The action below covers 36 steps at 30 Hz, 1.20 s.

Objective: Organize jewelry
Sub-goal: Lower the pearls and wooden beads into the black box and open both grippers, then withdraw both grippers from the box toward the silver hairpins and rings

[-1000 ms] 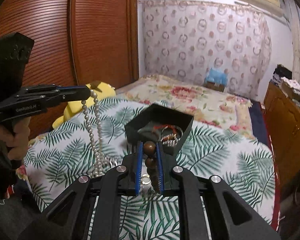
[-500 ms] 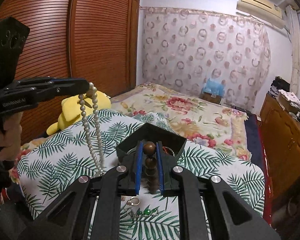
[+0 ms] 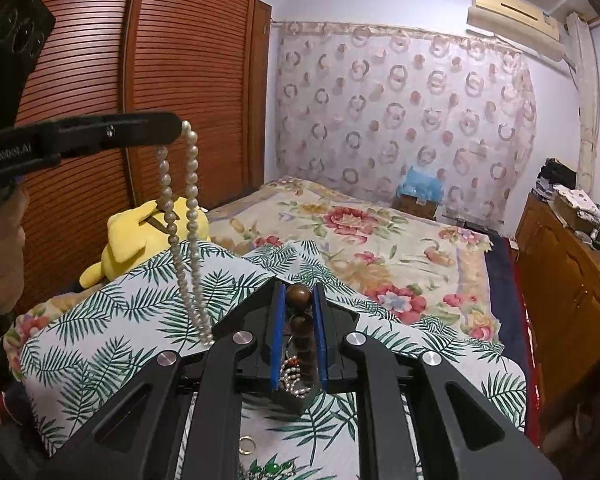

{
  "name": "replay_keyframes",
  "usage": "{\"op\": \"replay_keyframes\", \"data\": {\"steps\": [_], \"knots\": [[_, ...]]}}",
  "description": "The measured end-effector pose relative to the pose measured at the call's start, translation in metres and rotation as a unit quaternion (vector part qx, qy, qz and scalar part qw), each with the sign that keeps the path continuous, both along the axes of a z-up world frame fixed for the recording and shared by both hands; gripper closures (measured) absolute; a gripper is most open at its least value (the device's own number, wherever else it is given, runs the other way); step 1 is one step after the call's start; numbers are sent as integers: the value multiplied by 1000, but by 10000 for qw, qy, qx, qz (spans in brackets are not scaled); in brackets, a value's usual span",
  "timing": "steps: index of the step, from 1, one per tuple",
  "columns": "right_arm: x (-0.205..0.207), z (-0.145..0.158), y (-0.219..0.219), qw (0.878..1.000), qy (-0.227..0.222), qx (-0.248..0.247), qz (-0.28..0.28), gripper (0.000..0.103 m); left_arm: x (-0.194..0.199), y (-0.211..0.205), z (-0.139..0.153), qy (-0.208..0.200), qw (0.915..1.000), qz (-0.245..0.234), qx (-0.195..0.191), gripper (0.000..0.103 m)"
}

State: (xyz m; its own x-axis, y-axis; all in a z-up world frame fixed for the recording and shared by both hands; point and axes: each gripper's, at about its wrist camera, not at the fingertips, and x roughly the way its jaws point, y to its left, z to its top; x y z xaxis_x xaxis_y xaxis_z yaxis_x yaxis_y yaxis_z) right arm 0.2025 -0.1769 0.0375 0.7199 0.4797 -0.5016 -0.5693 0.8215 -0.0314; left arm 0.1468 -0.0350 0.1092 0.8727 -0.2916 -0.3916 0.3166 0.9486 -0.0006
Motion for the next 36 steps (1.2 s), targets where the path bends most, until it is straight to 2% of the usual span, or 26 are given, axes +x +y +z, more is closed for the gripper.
{"op": "replay_keyframes", "data": {"steps": [8, 17, 27, 29, 31, 36], "knots": [[21, -23, 9, 9994, 337, 44, 83, 88, 15, -1, 3, 6, 10000, 30, -50, 96], [37, -61, 19, 9971, 763, -78, 16, 88, 38, -5, -22, 285, 9995, 56, -79, 96], [34, -72, 17, 9963, 854, -113, -12, 87, 46, -2, -63, 716, 9974, 79, -32, 96], [33, -72, 16, 9964, 844, -96, 5, 84, 44, 1, -66, 734, 9973, 74, -39, 96], [32, -71, 14, 9965, 834, -79, 6, 72, 42, 2, -71, 777, 9969, 81, -37, 96], [18, -71, 7, 9969, 790, -3, -12, 71, 29, 7, -84, 864, 9962, 115, 42, 96]]}}
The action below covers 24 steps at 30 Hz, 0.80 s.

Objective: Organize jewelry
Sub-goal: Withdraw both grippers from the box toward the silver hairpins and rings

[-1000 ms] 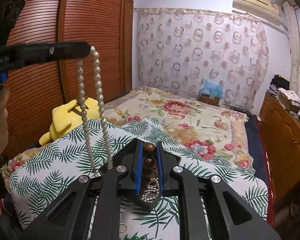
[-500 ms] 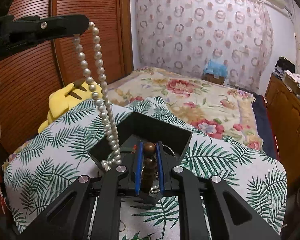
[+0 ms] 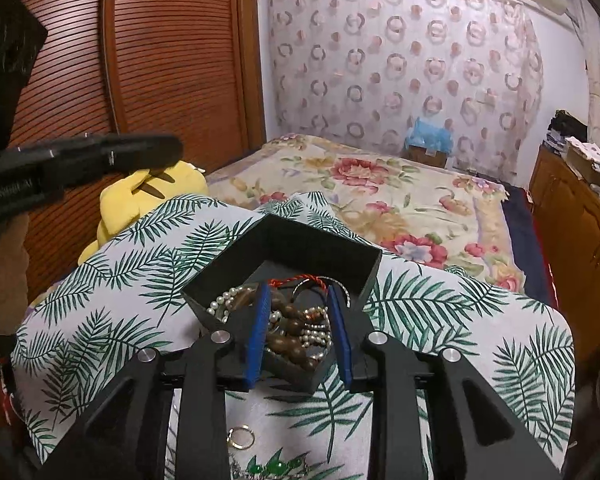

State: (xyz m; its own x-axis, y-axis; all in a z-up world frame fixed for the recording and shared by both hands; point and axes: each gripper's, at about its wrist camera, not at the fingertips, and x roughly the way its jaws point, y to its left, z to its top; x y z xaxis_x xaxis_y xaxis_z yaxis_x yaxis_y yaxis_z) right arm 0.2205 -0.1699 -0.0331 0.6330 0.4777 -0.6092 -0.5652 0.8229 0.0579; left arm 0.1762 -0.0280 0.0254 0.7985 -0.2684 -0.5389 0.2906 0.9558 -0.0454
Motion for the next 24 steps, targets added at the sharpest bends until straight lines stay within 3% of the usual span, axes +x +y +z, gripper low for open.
{"op": "replay_keyframes", "data": {"steps": [13, 16, 19, 24], "knots": [[-43, -7, -10, 10000, -10, -19, 58, 71, -24, 6, -24, 186, 9998, -36, 116, 93], [-50, -12, -10, 9999, 8, -94, 86, 71, -29, 10, -32, 237, 9996, -7, 127, 80], [-56, -19, -11, 9998, 62, -177, 93, 71, -35, 12, -40, 290, 9994, 32, 185, 78], [-60, -34, -16, 9994, 218, -238, 79, 71, -42, 21, -55, 446, 9988, 92, 173, 63]]}}
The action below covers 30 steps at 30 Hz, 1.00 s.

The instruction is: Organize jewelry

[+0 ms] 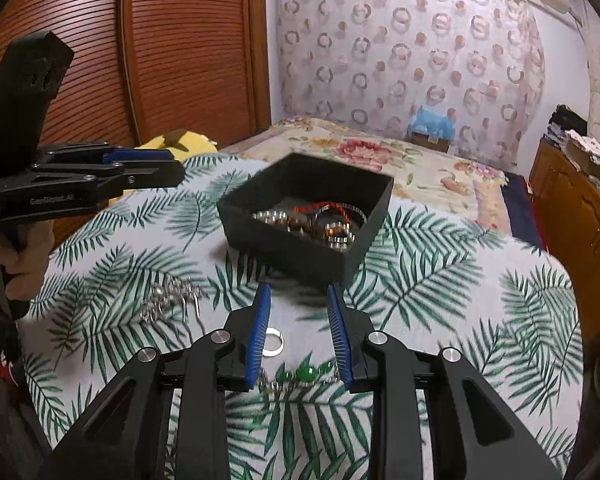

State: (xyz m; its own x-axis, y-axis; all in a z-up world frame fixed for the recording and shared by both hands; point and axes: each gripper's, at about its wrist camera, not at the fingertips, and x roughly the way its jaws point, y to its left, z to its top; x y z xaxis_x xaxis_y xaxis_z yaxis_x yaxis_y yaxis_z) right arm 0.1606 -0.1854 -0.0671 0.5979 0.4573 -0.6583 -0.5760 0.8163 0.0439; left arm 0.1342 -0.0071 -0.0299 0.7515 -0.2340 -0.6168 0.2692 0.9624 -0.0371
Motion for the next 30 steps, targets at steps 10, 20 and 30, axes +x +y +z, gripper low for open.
{"op": "replay_keyframes", "data": {"steps": [10, 20, 30], "knots": [[-5, -21, 5, 9995, 278, -127, 124, 71, -13, 14, -28, 331, 9994, 102, -39, 32], [-11, -27, 15, 9988, 367, -180, 256, 71, -27, 2, -56, 731, 9972, -163, 71, 34], [-14, -29, 13, 9988, 382, -182, 249, 71, -20, -6, -70, 1033, 9941, -309, -124, 71]]}}
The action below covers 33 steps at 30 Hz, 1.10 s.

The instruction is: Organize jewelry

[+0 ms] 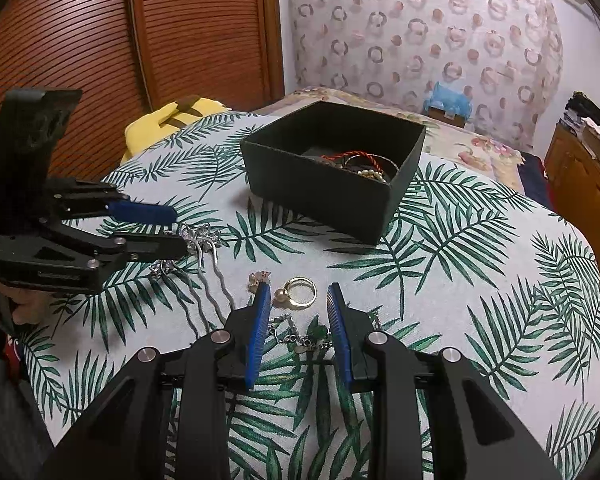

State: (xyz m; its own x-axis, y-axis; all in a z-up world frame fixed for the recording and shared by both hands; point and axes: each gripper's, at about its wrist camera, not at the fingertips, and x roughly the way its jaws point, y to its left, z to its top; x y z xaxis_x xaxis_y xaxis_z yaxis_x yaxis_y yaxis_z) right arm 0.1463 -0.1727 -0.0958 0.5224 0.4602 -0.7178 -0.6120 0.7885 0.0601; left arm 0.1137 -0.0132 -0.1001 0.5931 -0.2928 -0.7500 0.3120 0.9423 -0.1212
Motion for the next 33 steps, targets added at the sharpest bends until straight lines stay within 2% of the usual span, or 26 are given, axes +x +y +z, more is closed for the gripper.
{"op": "replay_keyframes", "data": {"steps": [3, 5, 12, 17, 31, 33], "knots": [[-1, 0, -1, 10000, 9, 5, 8, 71, 1, 1, -3, 81, 9999, -12, -113, 85], [-2, 0, -1, 10000, 21, 1, 18, 71, 0, 3, -2, 63, 9998, 21, -183, 90], [-4, -3, 2, 10000, 57, -33, 45, 71, -12, 6, 9, -185, 9993, 95, -299, 93], [-2, -4, 7, 9999, 57, -80, 91, 71, -18, 7, 17, -383, 9989, 183, -195, 93], [18, -14, 25, 9984, 171, -522, 96, 71, -23, 14, 31, -658, 9970, 307, -283, 96], [16, -14, 26, 9982, 144, -571, 128, 76, -26, 14, 33, -714, 9966, 309, -272, 96]]}}
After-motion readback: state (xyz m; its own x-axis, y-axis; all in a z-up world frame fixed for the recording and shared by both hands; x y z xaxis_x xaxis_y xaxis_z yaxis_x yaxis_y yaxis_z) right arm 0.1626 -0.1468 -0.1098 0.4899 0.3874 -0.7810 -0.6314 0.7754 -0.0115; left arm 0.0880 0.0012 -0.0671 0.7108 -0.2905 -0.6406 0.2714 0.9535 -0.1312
